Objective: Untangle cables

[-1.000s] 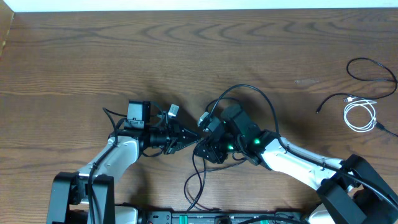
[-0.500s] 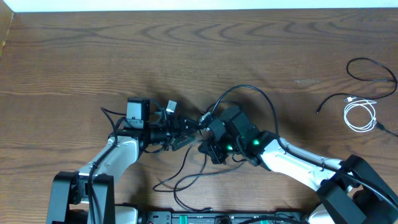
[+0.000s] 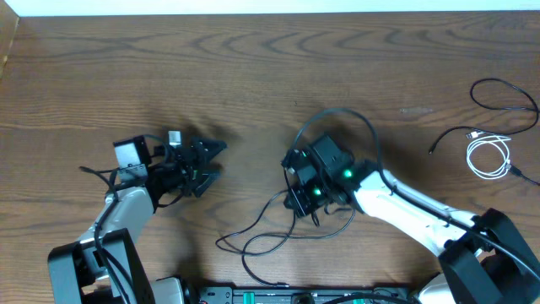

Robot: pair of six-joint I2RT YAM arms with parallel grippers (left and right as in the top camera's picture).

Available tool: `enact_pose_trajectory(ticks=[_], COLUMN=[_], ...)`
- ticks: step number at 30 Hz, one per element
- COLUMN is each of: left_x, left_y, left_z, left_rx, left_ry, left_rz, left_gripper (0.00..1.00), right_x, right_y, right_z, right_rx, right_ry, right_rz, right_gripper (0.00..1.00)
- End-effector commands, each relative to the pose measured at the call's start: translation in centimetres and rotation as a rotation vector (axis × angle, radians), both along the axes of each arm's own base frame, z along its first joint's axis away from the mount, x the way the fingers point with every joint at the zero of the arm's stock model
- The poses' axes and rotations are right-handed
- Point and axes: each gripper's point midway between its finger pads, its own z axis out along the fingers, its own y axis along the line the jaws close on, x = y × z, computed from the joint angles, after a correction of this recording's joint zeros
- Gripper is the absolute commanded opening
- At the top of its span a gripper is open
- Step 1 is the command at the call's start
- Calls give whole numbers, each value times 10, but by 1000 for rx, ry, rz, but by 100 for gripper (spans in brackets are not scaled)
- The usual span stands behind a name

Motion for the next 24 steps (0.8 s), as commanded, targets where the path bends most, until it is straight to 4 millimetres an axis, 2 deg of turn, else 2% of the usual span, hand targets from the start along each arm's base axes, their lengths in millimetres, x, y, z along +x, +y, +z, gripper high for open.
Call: enact_pose_trajectory(ticks=[1, 5, 7, 12, 15, 20, 24], left_x=[-1, 0, 3, 12, 13, 8, 6], left_y=[4, 5, 14, 55, 84, 123, 134], left_z=[2, 0, -10, -43, -58, -70, -71], left_rx=[-23, -13, 52, 310, 468, 667, 721], left_ry=[-7, -5, 14, 87, 132, 189, 204], left_rz=[3, 9, 49, 207, 305, 427, 460], left_gripper=[98, 98, 98, 98, 98, 98, 98], right_x=[29, 58, 73, 107, 129, 158, 183], right_y=[11, 6, 1, -16, -34, -65, -99], right_z=[38, 77, 97, 147, 175, 205, 222], right_rx=[-11, -93, -144, -260, -360, -525, -665], right_ry=[-114, -246, -322, -509, -640, -810, -912], right_rz=[17, 16, 2, -43, -95, -146, -217], right_gripper=[1, 1, 1, 1, 1, 1, 1])
